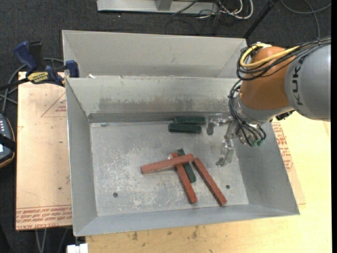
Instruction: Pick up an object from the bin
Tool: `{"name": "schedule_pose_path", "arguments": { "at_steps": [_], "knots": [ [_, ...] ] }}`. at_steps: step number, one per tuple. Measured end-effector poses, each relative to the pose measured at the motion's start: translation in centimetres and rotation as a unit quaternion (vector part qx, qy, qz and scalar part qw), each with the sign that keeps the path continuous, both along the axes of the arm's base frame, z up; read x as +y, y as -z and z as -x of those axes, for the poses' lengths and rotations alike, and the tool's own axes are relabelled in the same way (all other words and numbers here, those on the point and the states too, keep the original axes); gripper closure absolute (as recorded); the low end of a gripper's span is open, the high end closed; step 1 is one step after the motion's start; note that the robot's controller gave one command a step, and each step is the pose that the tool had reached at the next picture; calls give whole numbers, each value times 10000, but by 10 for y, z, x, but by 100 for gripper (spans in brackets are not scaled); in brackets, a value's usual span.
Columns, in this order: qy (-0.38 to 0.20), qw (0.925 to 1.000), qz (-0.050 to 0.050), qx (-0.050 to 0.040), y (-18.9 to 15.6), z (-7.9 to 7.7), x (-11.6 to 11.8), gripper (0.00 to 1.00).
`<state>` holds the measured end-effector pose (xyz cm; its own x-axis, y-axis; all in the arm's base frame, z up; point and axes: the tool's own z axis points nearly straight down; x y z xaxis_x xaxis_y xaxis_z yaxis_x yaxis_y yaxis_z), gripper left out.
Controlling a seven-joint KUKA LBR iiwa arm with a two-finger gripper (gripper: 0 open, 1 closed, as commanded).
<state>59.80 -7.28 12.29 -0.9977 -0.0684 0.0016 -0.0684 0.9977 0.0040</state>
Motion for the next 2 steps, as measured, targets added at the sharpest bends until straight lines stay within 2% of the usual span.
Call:
{"name": "schedule_pose_path", "arguments": {
  "at_steps": [1,2],
  "knots": [
    [-779,9970,13,-15,52,16,92,0],
    [-749,9972,15,-22,53,16,89,100]
  ]
}}
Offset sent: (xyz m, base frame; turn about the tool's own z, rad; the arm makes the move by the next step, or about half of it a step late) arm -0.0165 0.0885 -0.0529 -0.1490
